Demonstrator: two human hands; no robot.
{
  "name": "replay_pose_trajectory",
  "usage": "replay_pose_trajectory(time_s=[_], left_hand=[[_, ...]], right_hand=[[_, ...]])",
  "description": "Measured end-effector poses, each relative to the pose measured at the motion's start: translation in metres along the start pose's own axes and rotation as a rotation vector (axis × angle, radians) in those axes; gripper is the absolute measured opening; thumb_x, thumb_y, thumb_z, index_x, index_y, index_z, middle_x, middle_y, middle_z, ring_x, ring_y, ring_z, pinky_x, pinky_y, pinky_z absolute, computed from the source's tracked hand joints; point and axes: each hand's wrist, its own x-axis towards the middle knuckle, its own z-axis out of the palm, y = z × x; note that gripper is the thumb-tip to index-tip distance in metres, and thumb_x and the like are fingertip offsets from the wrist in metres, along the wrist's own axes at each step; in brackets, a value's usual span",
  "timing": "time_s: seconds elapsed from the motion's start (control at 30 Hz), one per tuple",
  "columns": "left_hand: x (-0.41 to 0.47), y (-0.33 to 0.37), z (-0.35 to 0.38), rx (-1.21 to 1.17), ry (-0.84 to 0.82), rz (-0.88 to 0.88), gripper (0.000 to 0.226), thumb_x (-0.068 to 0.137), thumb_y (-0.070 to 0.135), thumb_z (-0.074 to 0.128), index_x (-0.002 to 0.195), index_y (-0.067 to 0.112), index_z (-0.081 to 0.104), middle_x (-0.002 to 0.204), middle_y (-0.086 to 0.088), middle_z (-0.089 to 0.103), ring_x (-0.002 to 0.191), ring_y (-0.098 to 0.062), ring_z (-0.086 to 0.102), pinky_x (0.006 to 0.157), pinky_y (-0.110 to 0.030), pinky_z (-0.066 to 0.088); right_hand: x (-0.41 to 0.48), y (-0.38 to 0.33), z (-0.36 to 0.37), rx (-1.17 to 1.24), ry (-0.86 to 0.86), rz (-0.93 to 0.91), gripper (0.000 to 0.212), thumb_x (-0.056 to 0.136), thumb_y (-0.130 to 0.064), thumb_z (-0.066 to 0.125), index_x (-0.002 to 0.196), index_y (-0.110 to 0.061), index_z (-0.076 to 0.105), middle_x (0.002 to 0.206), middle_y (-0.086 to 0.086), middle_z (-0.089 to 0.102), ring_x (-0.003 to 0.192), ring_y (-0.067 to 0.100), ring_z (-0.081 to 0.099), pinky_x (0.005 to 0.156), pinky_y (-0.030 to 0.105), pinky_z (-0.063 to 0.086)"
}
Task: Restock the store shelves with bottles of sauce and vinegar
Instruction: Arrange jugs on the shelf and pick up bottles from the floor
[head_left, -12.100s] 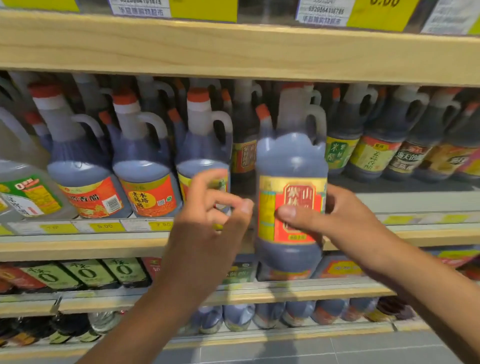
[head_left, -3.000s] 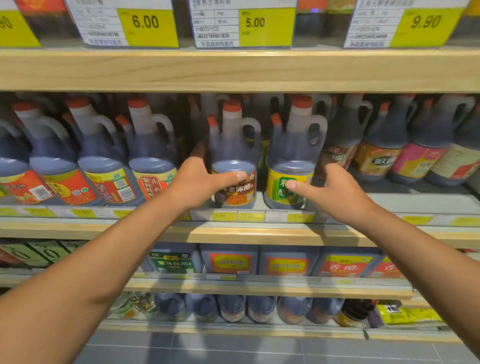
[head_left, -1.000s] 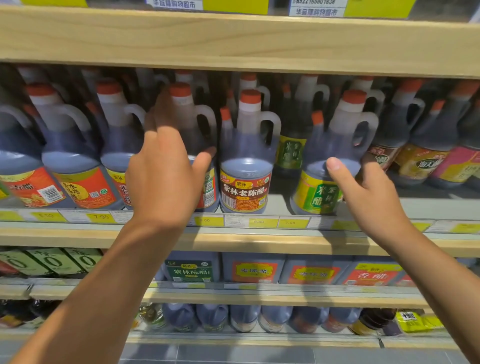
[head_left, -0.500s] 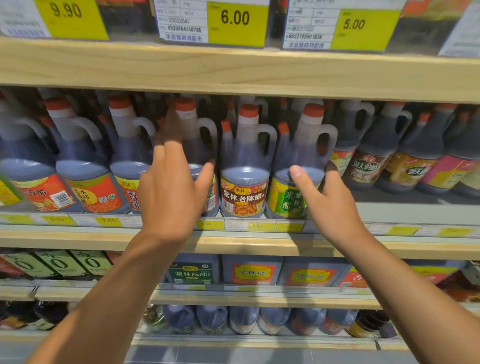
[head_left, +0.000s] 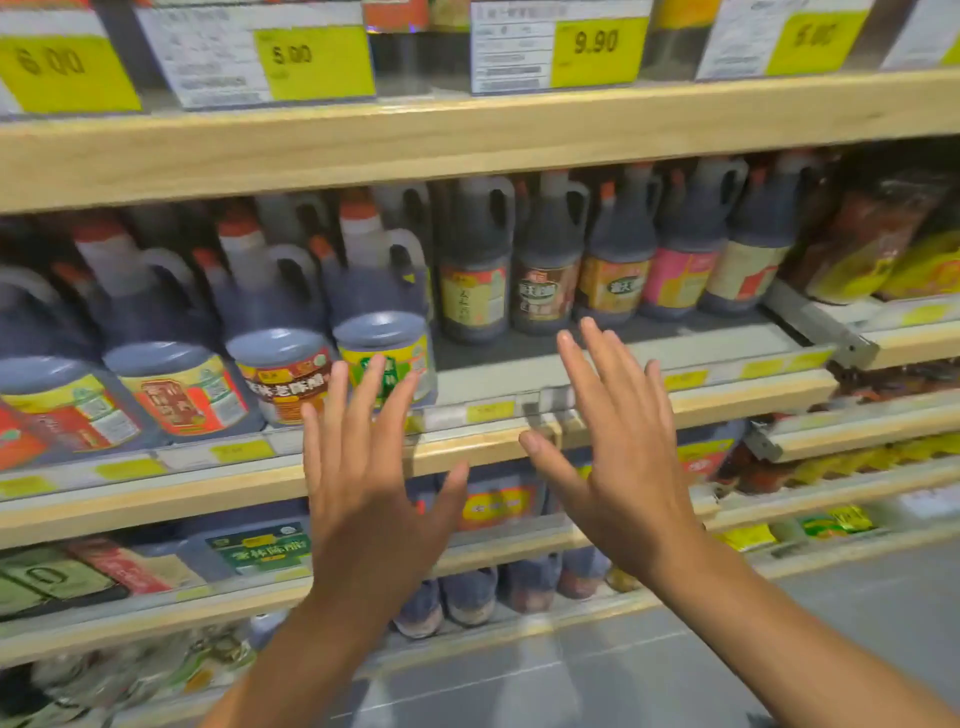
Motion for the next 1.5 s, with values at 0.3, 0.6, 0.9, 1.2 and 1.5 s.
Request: replay_pose_trajectory(time_s=[0.3,0.6,0.9,1.2,1.5], left_hand=[[-0.087,0.136,0.144,-0.087,-0.402,0.314,0.086,0.089,0.059,0.063,0.16,0.021,0.032,0.17,-0.004,0.024,0.159,-0.031,0.015,0.126,-0.059,0.014],[-0.224,0.204,0.284,-0.139,-0.961,0.491,0.1,0.083,0.072,0.059,0.164,0.026,0.023,0.173,0.006,0.01,0.16,-0.017,0.003,0.129,-0.047,0.011],[-0.341,0.212,0.433,-0.035,-1.578,0.518,0.109,0.086,0.064,0.068,0.166,0.023,0.007,0.174,0.004,0.008,0.16,-0.018,0.006,0.129,-0.04,0.014],[-0.449,0.207,0.574,-0.29,-1.655,0.471,0.097,0.079,0.055,0.083,0.156,0.048,0.025,0.168,0.016,0.025,0.151,-0.015,0.034,0.114,-0.029,0.037],[-0.478,0.231,0.654,-0.457,-1.683,0.629,0.053,0.082,0.049,0.082,0.132,0.046,0.064,0.15,0.018,0.054,0.13,-0.009,0.055,0.109,-0.032,0.046]], right_hand=[[-0.177,0.173,-0.107,-0.237,-0.127,0.224,0.078,0.096,-0.055,0.054,0.162,-0.026,0.023,0.171,0.002,0.014,0.157,0.025,0.015,0.125,0.055,0.013],[-0.392,0.292,-0.149,-0.294,-0.251,0.749,0.082,0.095,-0.058,0.057,0.162,-0.032,0.017,0.17,0.001,0.016,0.154,0.029,0.025,0.122,0.062,0.019],[-0.598,0.332,-0.074,-0.071,-0.193,1.421,0.051,0.095,-0.021,0.067,0.144,-0.02,0.053,0.142,0.006,0.06,0.125,0.029,0.06,0.101,0.043,0.05],[-0.761,0.359,0.051,0.319,-0.406,1.763,0.109,0.083,-0.033,0.084,0.162,-0.028,0.01,0.169,0.001,0.019,0.151,0.027,0.031,0.117,0.037,0.035],[-0.788,0.393,0.125,0.326,0.178,1.672,0.071,0.073,-0.022,0.092,0.134,-0.036,0.058,0.143,-0.013,0.053,0.128,0.013,0.054,0.106,0.025,0.041]])
